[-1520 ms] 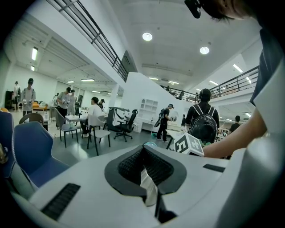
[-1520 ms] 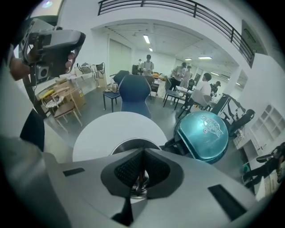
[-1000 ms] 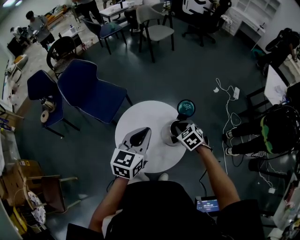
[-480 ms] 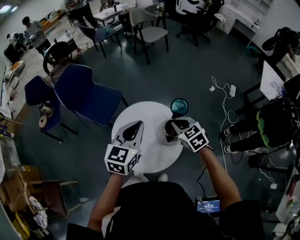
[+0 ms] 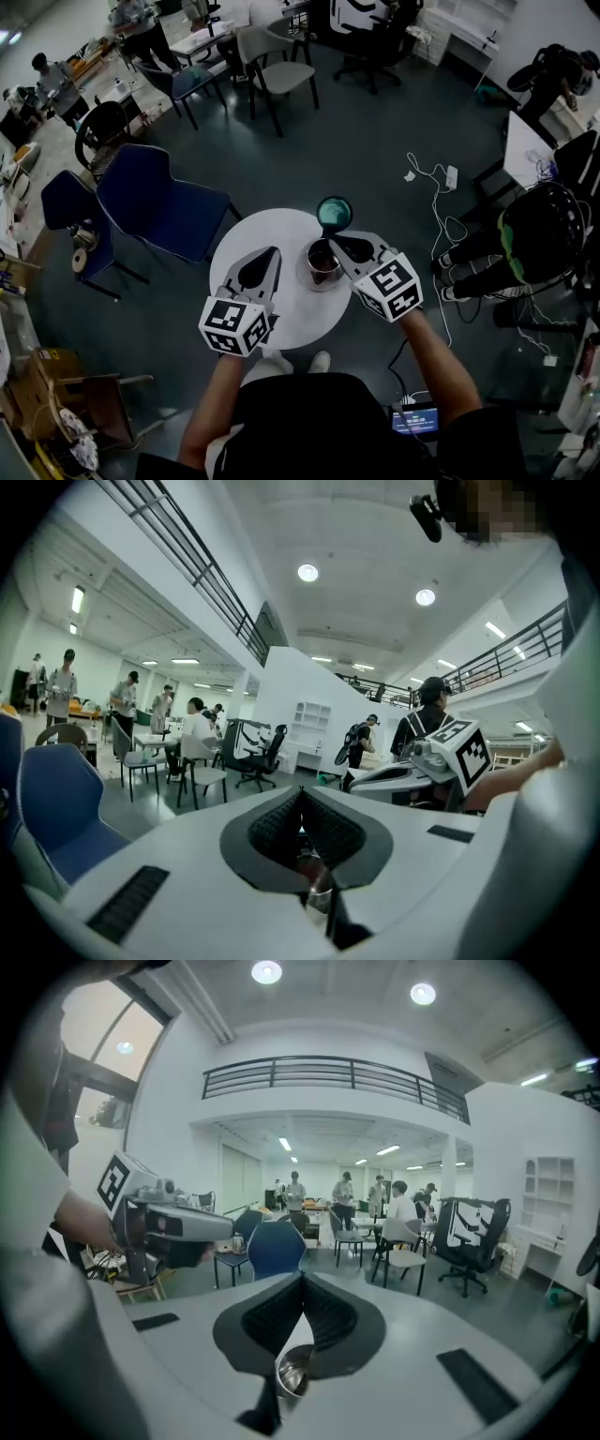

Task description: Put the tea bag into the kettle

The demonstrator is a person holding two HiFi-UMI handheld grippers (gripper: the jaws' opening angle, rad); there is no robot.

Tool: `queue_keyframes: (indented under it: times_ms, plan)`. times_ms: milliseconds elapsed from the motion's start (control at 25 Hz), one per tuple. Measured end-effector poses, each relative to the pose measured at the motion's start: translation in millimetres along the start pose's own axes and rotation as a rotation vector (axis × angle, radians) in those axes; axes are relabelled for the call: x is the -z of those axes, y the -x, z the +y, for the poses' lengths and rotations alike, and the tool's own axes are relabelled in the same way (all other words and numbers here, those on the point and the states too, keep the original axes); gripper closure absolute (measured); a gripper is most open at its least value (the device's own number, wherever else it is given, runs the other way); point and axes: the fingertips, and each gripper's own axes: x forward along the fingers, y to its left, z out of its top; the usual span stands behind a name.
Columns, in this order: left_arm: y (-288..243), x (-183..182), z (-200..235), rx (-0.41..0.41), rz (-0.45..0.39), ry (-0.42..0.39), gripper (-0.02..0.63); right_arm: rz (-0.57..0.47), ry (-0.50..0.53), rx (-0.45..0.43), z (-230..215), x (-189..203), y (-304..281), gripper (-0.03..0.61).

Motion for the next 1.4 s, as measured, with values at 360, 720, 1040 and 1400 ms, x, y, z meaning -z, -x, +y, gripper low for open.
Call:
queue_keyframes:
  times_ms: [360,720,1040,1400]
  plan:
    - [-11.7,6.8,-63.8,0.023,-0.001,-0.059,0.598,-0.133,0.022,0.033,2.2,-15.3,57.9,0.56]
    - [-10.2,-3.5,-82.1,-0.018,-0.021,-0.087,0.598,-0.25,0.003,0.02,0.8,-38.7,82.7,0.561]
    - [-13.8,-20.1,-85.1,-0.018,-0.036,-0.124,0.598,-0.313,-0.034,0.018,-1.5,-55.5,90.6,0.56]
    - [-1.8,-43.3,-78.9,0.015,-0.065,-0.141,0.598,-0.322,-0.012,0.026,16.8,-73.1,87.3,0.561]
